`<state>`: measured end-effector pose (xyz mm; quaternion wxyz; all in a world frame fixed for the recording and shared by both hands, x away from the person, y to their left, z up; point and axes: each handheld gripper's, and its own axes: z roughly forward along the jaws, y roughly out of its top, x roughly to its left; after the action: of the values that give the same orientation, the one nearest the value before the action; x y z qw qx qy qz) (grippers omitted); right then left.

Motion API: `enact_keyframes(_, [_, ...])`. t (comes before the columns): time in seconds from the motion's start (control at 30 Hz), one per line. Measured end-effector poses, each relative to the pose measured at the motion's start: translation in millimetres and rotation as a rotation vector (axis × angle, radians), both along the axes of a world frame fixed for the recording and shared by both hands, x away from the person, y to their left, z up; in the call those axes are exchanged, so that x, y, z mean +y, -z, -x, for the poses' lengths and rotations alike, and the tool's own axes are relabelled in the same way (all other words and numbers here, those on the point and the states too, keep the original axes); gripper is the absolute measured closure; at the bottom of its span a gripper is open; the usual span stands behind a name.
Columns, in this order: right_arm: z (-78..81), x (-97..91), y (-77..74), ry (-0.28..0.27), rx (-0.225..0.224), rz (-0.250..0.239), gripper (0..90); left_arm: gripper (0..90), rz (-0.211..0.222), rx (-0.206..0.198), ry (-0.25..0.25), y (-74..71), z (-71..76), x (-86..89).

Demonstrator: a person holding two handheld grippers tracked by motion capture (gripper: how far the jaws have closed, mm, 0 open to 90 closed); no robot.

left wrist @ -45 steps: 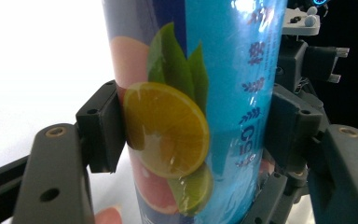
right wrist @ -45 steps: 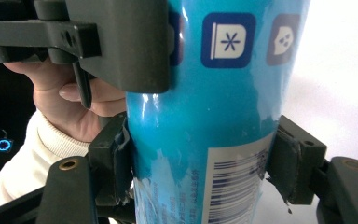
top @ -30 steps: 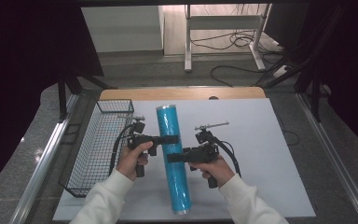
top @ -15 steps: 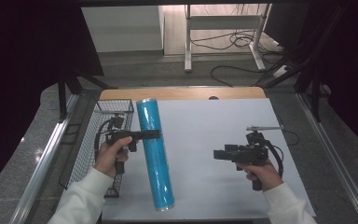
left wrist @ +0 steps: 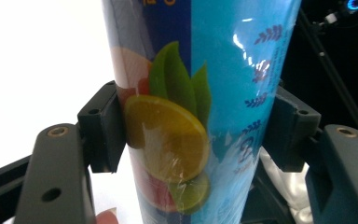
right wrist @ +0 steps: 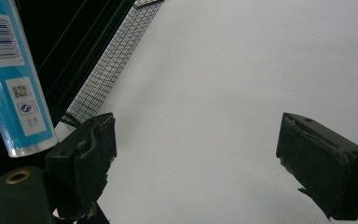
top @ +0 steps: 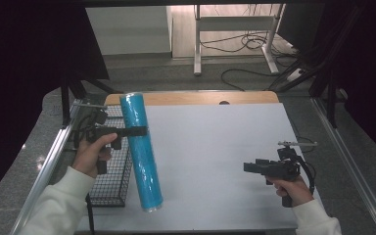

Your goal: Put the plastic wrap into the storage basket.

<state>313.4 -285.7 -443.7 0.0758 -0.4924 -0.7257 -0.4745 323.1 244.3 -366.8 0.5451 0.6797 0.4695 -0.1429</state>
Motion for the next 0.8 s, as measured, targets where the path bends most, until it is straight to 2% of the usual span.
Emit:
enact_keyframes(0.2, [-0.1, -1.3, 0.2, 0.007, -0.002, 0.001, 12.8, 32.5, -0.05, 0.001, -0.033, -16.4, -0.3, 26.0])
enact_keyframes(0.5, [-0.5, -0.7, 1.6, 0.008, 0.0, 0.005, 12.8, 32.5, -0.146, 0.0, -0.095, -40.3, 0.2, 63.9])
enact_keyframes(0.7, [-0.3, 0.2, 2.4, 0.009, 0.008, 0.006, 12.8, 32.6, -0.191, 0.012, -0.133, -46.0, 0.3, 81.1])
enact_keyframes(0.8, [-0.5, 0.5, 2.8, 0.008, 0.008, 0.008, 12.8, 32.6, -0.227, 0.021, -0.143, -45.9, -0.7, 86.1])
